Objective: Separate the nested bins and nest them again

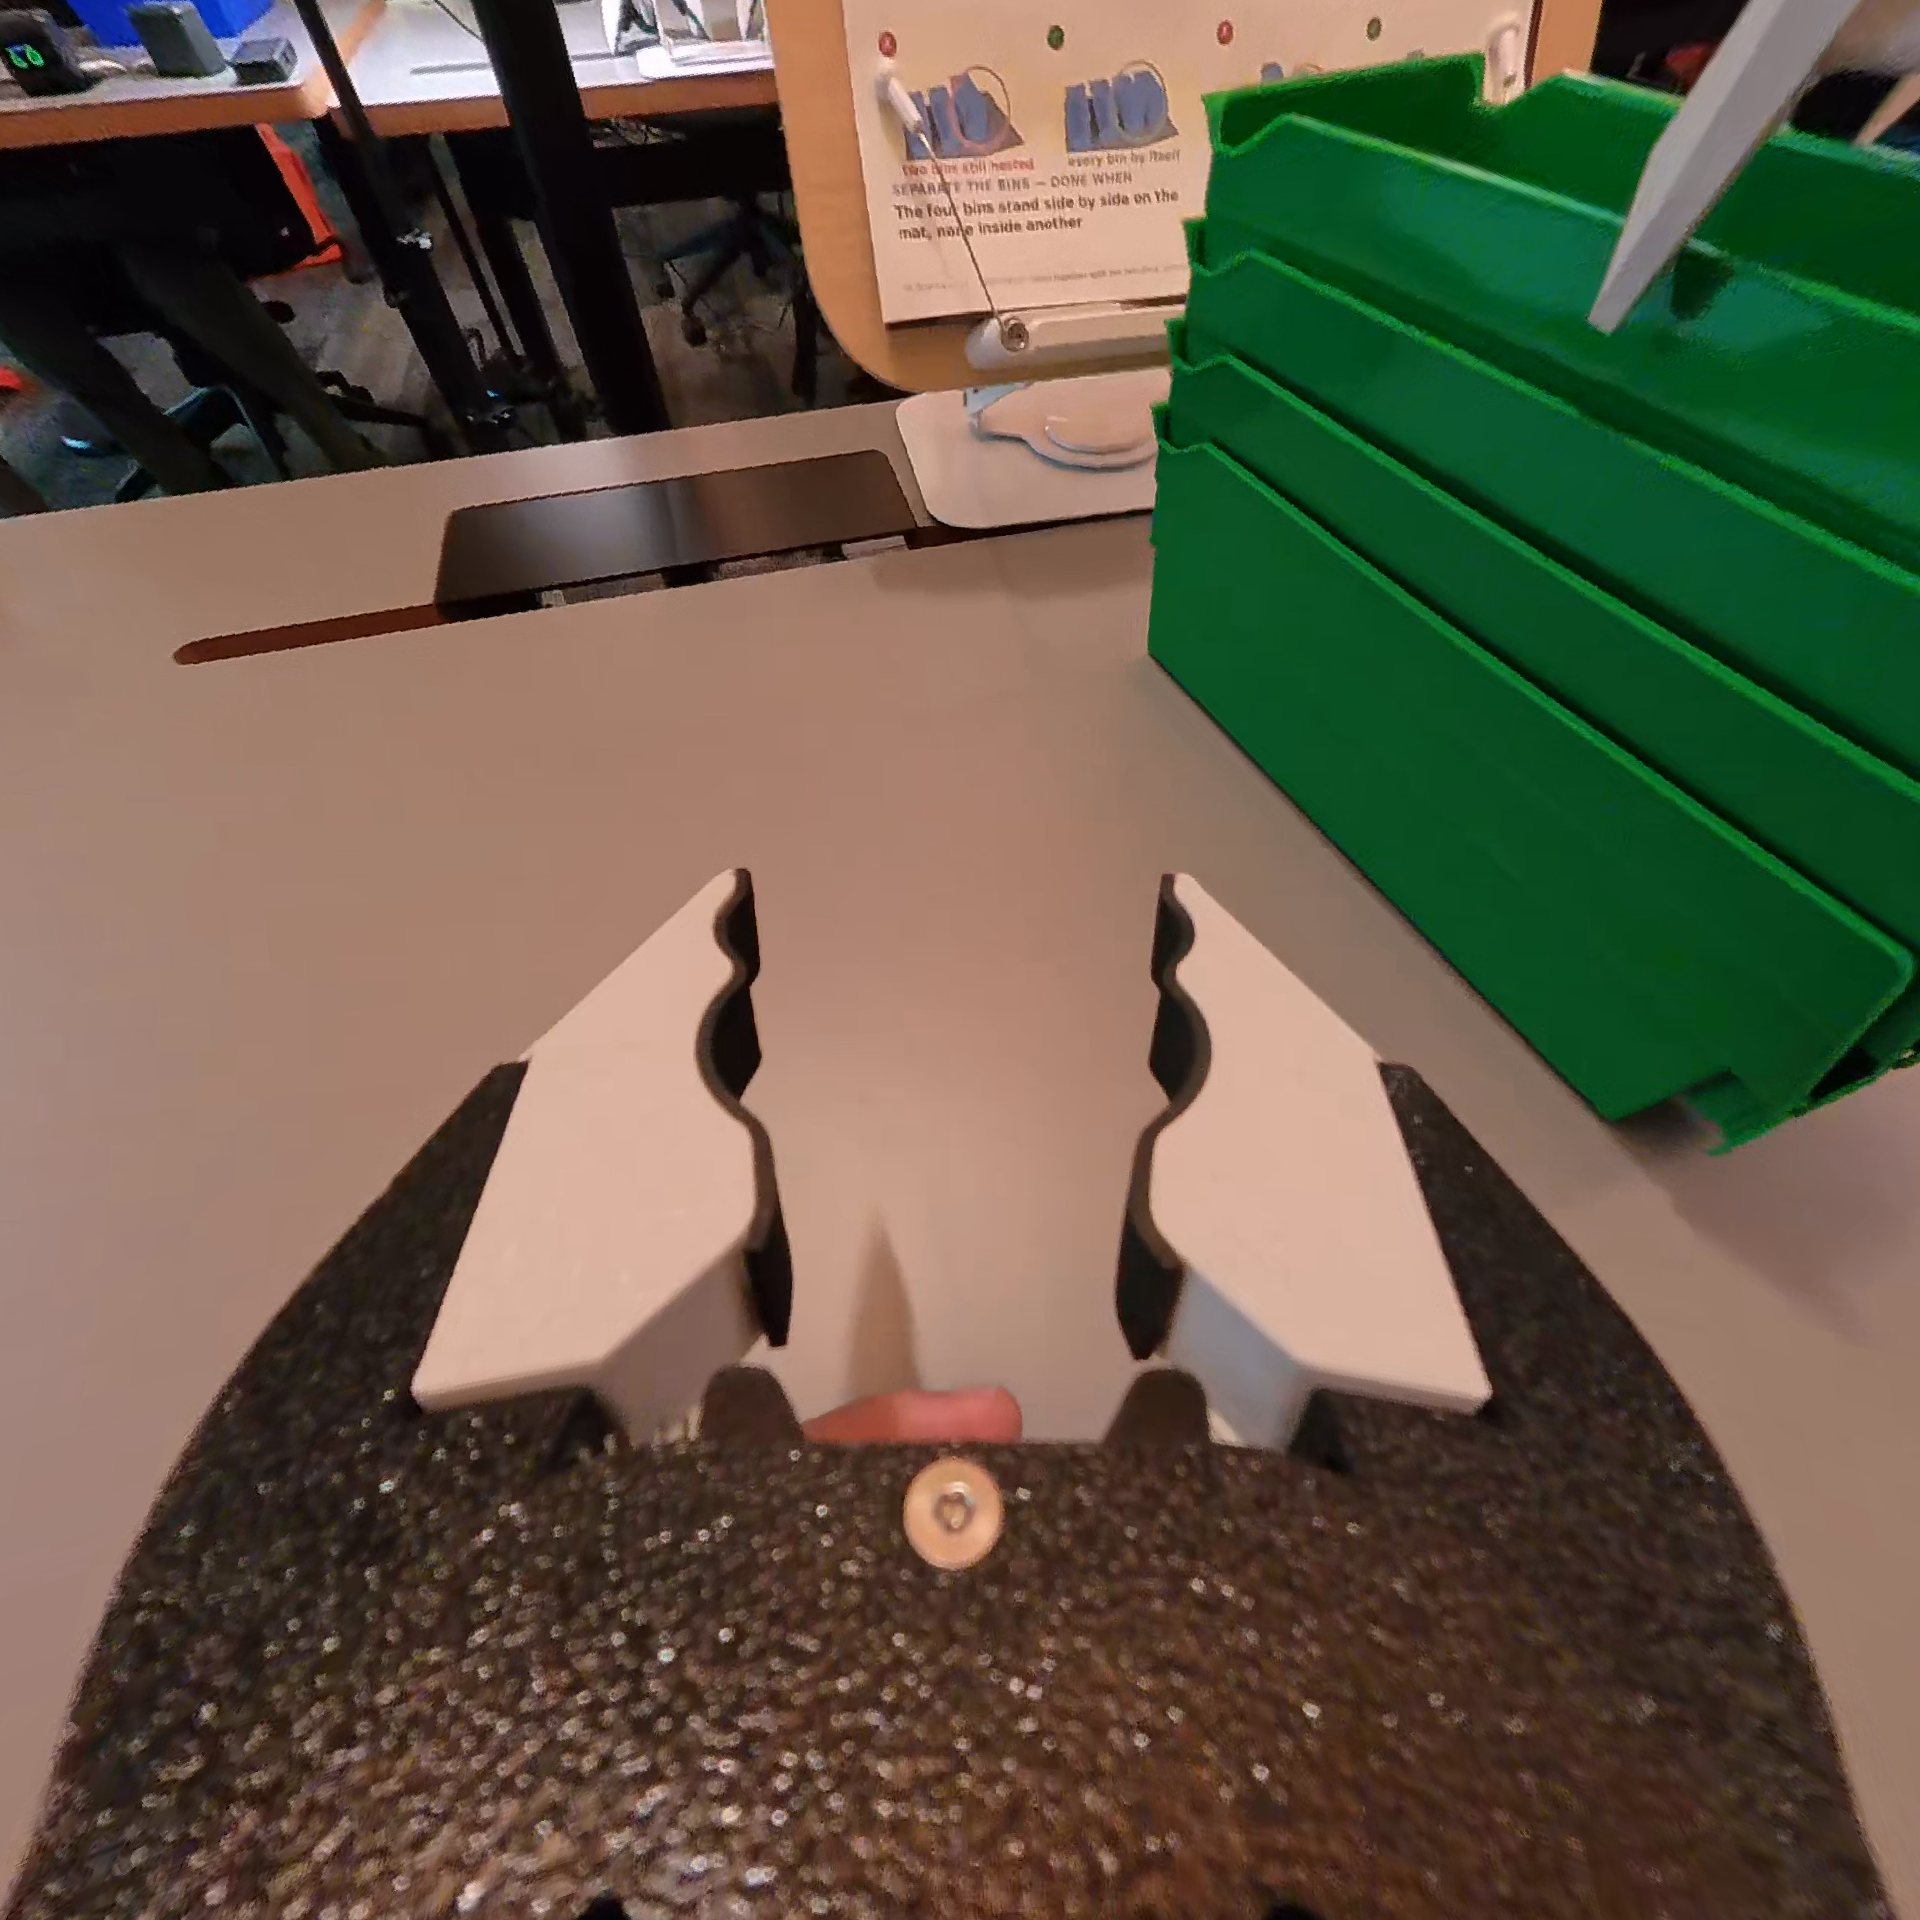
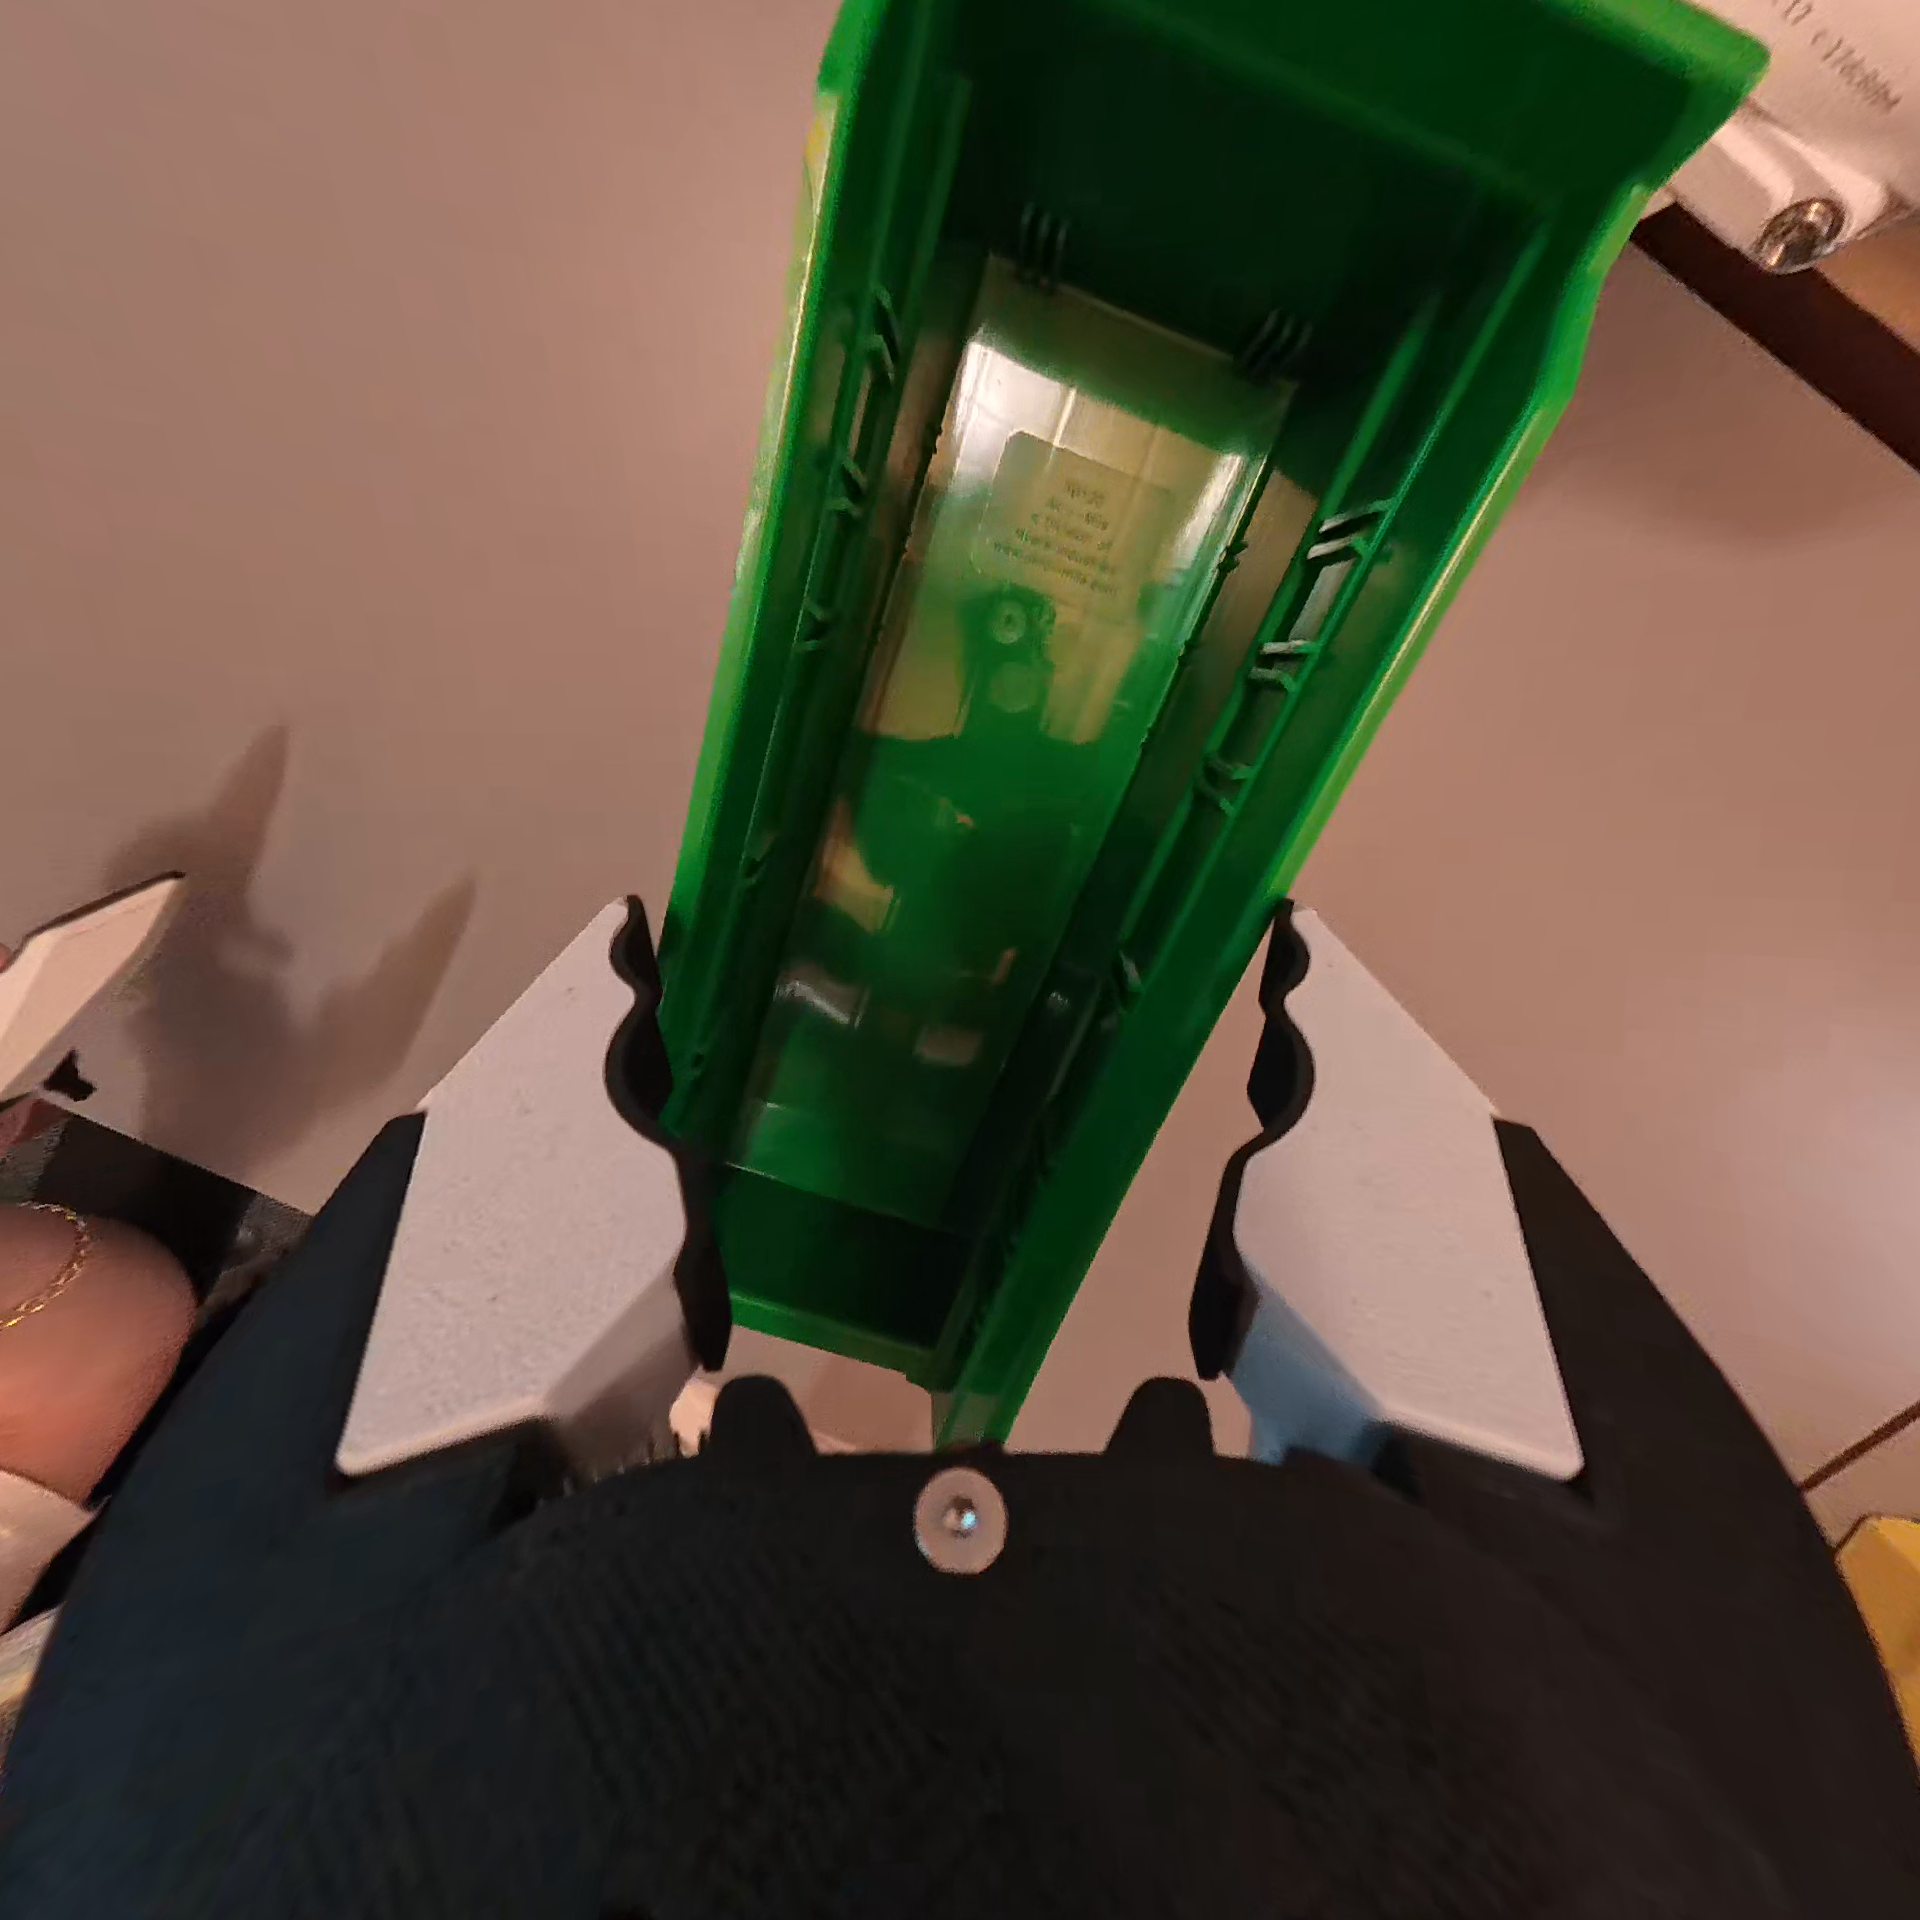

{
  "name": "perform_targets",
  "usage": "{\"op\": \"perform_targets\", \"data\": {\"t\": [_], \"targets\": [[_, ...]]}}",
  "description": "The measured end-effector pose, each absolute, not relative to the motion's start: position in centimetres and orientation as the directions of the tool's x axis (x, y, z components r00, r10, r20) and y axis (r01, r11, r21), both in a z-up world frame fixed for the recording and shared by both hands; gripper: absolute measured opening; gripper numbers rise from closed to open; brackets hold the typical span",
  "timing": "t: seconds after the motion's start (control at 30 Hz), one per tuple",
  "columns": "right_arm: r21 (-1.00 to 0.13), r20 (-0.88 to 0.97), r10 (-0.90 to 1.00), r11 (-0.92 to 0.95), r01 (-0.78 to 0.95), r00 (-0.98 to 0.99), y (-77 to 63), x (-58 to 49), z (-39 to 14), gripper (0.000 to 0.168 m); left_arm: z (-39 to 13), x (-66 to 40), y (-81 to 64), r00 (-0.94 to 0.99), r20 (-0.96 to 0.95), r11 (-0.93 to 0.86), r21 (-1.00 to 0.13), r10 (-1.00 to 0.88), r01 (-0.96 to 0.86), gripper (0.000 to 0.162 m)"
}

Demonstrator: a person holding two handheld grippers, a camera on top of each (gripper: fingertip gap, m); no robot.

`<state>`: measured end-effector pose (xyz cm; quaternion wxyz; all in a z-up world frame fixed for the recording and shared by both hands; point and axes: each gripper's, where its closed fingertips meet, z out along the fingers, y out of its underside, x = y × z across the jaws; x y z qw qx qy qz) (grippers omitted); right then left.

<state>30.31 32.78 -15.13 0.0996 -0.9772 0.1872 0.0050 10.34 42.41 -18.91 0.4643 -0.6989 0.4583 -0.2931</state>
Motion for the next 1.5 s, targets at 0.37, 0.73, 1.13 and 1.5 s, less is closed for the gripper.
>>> {"op": "perform_targets", "data": {"t": [0.37, 0.73, 1.13, 1.5], "targets": [[-0.187, -0.069, -0.459, -0.866, -0.463, 0.886, 33.1, 30.2, -15.4, 0.117, -17.8, 11.7, 42.4, 0.373, 0.005, -0.143, -0.929, -0.928, -0.342, 0.075], [-0.172, -0.168, -0.497, -0.835, -0.522, 0.851, 32.8, 29.9, -15.8, 0.109, -18.2, 13.0, 41.6, 0.341, 0.002, -0.131, -0.925, -0.940, -0.356, 0.075], [-0.145, -0.119, -0.487, -0.853, -0.501, 0.865, 32.4, 29.6, -16.4, 0.113, -18.5, 13.1, 41.6, 0.342, 0.002, -0.135, -0.921, -0.940, -0.366, 0.075], [-0.145, -0.128, -0.485, -0.854, -0.500, 0.865, 32.4, 29.6, -16.3, 0.105, -19.0, 13.5, 41.3, 0.335, -0.018, -0.119, -0.916, -0.942, -0.384, 0.075]]}}
